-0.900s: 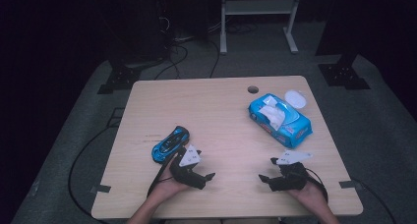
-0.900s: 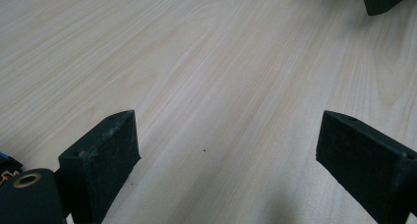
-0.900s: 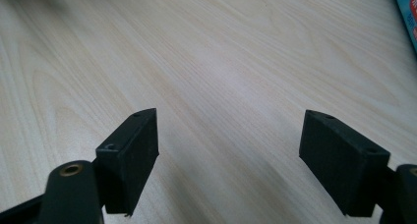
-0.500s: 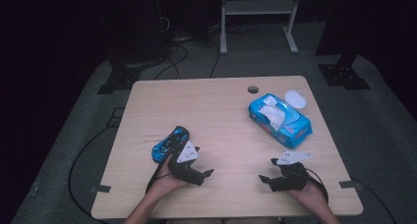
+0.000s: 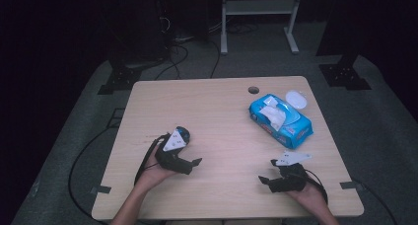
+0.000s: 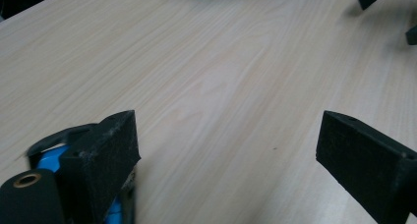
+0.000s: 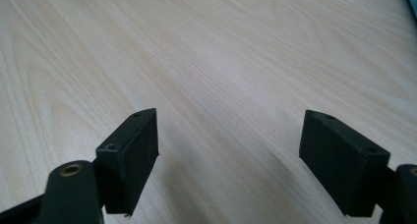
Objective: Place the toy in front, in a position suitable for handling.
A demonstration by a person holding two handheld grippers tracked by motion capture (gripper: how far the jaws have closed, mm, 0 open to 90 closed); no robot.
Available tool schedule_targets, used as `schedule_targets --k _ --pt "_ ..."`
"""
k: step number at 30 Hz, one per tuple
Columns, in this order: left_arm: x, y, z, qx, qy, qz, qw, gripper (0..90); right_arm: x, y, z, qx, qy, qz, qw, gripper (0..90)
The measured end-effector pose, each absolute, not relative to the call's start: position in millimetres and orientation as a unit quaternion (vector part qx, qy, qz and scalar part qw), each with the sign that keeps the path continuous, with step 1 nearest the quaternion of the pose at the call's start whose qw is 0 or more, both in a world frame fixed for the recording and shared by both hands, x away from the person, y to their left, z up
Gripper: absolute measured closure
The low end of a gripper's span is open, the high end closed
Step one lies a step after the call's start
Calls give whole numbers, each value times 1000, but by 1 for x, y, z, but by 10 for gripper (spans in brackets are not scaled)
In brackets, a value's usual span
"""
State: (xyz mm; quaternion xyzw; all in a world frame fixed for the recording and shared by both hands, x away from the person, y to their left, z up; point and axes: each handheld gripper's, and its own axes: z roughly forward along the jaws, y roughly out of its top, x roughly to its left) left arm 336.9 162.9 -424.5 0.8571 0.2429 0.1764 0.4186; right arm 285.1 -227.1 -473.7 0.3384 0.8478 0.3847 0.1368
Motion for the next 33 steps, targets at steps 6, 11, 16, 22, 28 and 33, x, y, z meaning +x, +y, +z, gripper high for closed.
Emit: schedule_targets --k 6,11,16,22,28,33 --pt "352 181 -419 860 257 180 402 86 286 -225 -474 339 849 383 134 218" --pt "366 193 -419 875 262 179 366 86 284 -222 -473 334 850 384 136 218" --pt "378 201 -421 879 273 173 349 86 285 -222 -473 331 851 386 134 218" --pt "397 208 -429 893 287 153 312 86 284 -221 -472 328 852 386 132 217" --pt "406 208 -439 903 291 140 283 86 284 -220 -472 325 853 386 132 218" --pt "411 207 -445 911 291 128 262 87 284 -219 -472 324 854 386 131 218"
